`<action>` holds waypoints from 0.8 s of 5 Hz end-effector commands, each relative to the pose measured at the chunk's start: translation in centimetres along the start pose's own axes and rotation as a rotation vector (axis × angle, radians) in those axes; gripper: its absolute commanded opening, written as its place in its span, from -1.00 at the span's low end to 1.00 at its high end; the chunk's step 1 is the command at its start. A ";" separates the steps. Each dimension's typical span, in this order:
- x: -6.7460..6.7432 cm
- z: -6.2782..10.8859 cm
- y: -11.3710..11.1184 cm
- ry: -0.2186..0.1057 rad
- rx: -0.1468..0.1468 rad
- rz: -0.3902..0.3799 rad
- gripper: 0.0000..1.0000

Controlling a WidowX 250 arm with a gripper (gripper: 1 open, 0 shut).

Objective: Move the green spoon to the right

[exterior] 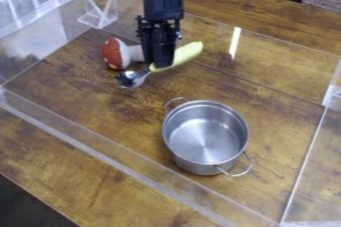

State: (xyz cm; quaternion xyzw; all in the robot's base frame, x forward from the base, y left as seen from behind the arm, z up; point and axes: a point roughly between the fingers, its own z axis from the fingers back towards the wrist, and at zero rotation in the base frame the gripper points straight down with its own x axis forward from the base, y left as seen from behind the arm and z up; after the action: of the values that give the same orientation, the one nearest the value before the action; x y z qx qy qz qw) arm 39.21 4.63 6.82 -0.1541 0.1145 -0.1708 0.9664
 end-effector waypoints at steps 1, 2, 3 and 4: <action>0.1 4.7 -1.5 -0.103 0.064 -0.048 -1.00; 0.2 4.5 -1.1 -0.099 0.054 -0.057 -1.00; 0.1 4.1 -0.2 -0.077 0.047 -0.117 -1.00; 0.0 3.4 0.9 -0.053 0.040 -0.172 -1.00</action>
State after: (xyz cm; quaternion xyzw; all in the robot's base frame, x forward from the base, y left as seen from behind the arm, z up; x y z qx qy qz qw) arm 39.88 5.05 6.88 -0.1687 0.1118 -0.2510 0.9466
